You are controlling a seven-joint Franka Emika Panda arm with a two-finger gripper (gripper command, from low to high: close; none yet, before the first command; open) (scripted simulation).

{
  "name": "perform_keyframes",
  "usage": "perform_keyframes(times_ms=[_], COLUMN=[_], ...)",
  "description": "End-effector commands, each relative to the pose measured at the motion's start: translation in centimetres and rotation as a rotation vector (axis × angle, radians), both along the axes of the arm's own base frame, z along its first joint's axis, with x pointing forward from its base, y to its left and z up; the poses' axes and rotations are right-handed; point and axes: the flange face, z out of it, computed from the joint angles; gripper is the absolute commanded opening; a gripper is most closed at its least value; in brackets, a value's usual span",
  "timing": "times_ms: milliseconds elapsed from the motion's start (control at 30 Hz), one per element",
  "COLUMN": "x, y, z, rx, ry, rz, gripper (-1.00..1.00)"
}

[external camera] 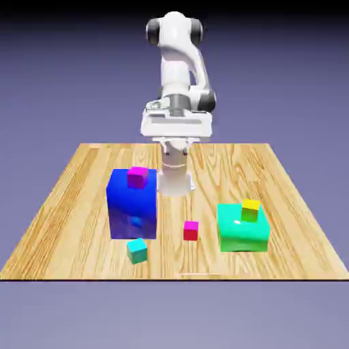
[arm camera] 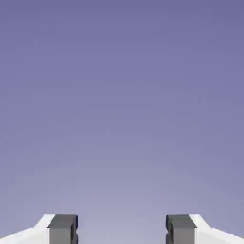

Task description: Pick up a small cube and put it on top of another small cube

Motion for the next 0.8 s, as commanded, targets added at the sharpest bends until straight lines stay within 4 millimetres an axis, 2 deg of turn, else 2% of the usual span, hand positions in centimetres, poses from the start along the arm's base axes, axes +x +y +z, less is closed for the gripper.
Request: perform_keyframes(times_ms=[0,100,200,300,433,467,500,733,767], x=[0.3,0.4,-0.2,-1.7,-4.5,-5.2,-5.2,-5.3,-5.4], y=[0.8,2.9,4.9,6.4,7.9,8.1,8.1,7.0,6.9], z=[-1.7,-7.0,-12.2,-17.3,-23.5,-24.7,-24.7,-31.2,-31.5], rx=[-0.054,-0.208,-0.349,-0.477,-0.626,-0.652,-0.652,-0.653,-0.652], ry=[0.057,0.225,0.389,0.548,0.753,0.792,0.792,0.792,0.792], rz=[0.067,0.278,0.504,0.744,1.082,1.151,1.151,1.15,1.151], gripper=[0.0,0.0,0.0,0.0,0.0,0.0,0.0,0.0,0.0])
